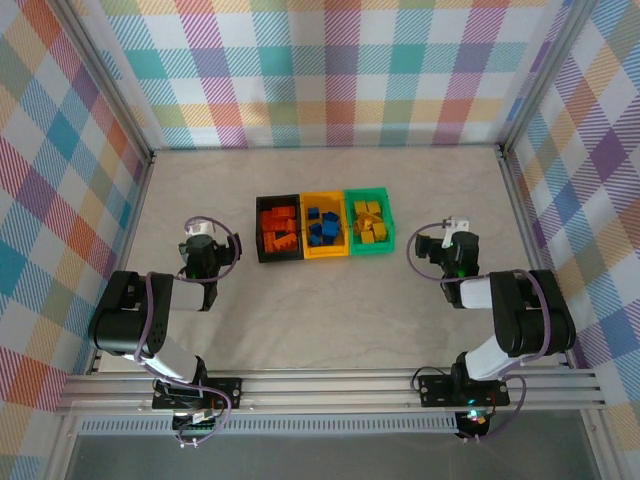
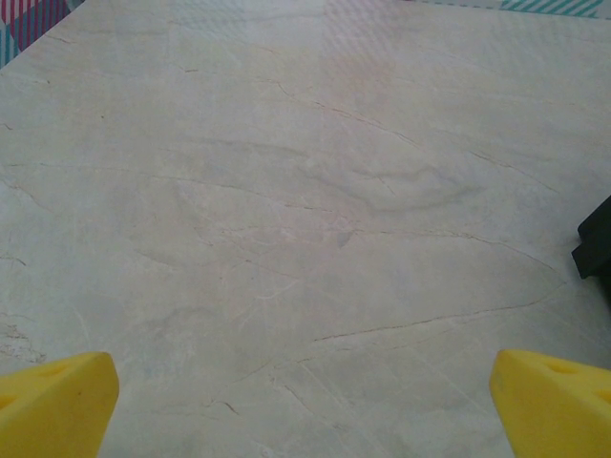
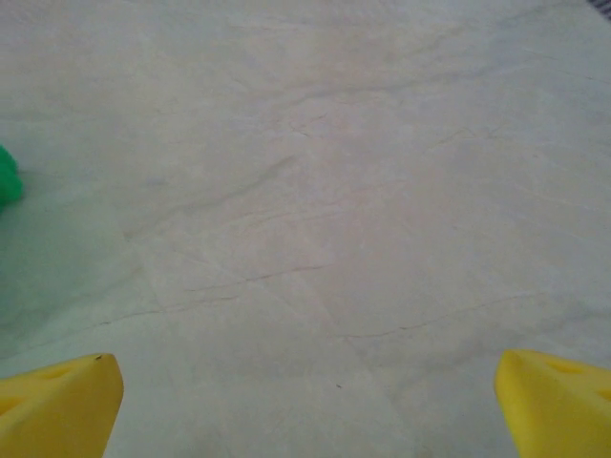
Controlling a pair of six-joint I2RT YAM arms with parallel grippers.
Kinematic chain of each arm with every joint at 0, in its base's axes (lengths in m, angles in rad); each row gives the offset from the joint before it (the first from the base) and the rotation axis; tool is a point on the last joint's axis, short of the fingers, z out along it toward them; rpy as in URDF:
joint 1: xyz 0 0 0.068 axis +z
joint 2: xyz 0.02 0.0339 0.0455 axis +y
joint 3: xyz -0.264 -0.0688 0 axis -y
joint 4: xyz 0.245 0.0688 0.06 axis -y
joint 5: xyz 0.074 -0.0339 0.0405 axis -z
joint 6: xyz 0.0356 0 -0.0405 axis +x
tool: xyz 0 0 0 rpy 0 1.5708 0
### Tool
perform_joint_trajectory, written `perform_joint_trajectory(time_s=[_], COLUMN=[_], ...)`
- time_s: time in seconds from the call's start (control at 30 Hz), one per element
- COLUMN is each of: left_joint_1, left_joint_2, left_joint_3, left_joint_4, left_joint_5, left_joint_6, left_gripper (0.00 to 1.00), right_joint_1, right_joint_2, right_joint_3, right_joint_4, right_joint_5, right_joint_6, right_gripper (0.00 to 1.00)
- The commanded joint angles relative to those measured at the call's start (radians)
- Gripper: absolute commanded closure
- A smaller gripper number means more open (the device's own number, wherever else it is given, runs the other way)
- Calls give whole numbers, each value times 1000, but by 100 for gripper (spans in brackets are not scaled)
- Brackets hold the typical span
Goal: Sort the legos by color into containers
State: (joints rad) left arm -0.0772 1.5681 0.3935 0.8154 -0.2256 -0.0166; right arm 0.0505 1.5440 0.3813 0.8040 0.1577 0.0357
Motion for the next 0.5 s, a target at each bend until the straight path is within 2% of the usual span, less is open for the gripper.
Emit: perform_joint_trajectory(time_s=[0.0, 0.23, 0.47], left_joint_1=[-7, -6, -7], left_joint_2=[-7, -6, -5], left_joint_3=[3, 6, 4], left_joint_4=[32, 28, 30], left_joint_5=[5, 4, 5], left_joint_6=[13, 13, 13], left_gripper=[0, 0, 0], right_joint_1=[-7, -6, -6], right_joint_2=[-6, -12, -12], right_joint_3=[1, -59, -51], right_joint_4=[91, 196, 182], right_joint_5=[-40, 11, 13], right_joint_6=[-19, 3, 3], right_gripper=[0, 0, 0])
